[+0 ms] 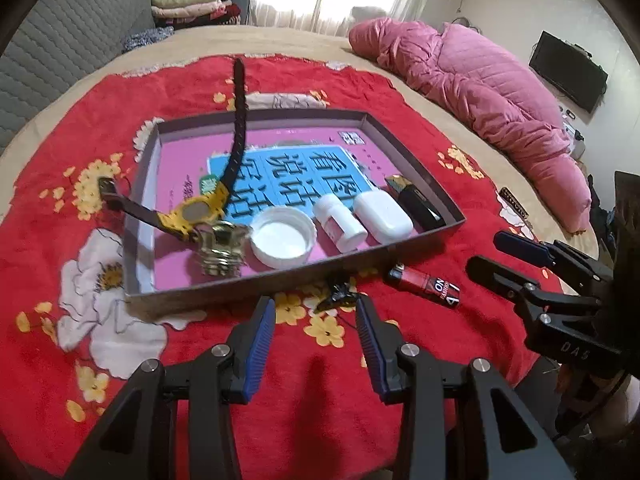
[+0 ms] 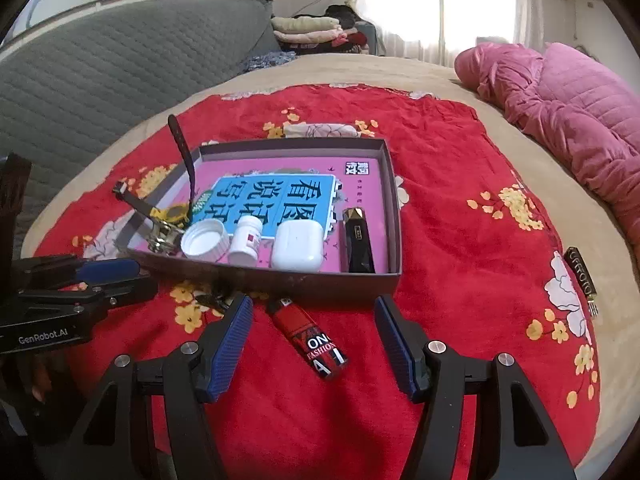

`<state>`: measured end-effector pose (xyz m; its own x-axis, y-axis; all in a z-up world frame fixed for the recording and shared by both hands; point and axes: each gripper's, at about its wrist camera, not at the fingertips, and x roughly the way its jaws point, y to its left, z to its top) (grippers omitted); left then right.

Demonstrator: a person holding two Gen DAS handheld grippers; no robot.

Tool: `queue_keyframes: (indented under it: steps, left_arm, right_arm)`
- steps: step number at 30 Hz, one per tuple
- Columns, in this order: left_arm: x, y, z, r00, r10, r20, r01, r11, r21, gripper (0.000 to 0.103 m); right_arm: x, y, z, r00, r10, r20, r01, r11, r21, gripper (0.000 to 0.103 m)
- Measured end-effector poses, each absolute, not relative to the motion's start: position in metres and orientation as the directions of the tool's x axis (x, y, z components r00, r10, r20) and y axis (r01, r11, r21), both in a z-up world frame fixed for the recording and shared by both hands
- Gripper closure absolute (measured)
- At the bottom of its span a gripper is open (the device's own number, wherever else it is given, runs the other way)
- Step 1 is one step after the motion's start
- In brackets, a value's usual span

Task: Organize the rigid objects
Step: 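Move the left tool to the small black clip while the right tool approaches the red lighter, then grasp the black clip with the left tool while the right tool grasps the red lighter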

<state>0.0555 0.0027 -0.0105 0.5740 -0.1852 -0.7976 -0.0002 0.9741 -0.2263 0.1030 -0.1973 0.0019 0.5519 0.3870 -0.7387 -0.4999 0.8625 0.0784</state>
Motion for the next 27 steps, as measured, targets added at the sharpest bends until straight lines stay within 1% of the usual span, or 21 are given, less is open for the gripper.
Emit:
queue_keyframes:
  steps: [10, 19, 27]
  left_arm:
    - [0.073, -0.008, -0.028, 0.516, -0.223, -0.827, -0.036, 0.959, -0.281, 0.062]
    - [0.091, -0.012, -0.048, 0.468, -0.238, -0.851, -0.064, 0.952, -0.301, 0.062]
    - [0.099, -0.014, -0.058, 0.451, -0.241, -0.859, -0.082, 0.948, -0.309, 0.062]
  right_arm:
    - [0.109, -0.199, -0.021, 0.510, 0.375, -0.774, -0.505, 0.859, 0.084, 0.038]
    - [0.116, -0.196, -0.039, 0.472, 0.374, -0.798, -0.521, 0.849, 0.090, 0.038]
    - [0.120, -0.180, -0.056, 0.479, 0.355, -0.803, -0.586, 0.810, 0.010, 0.038]
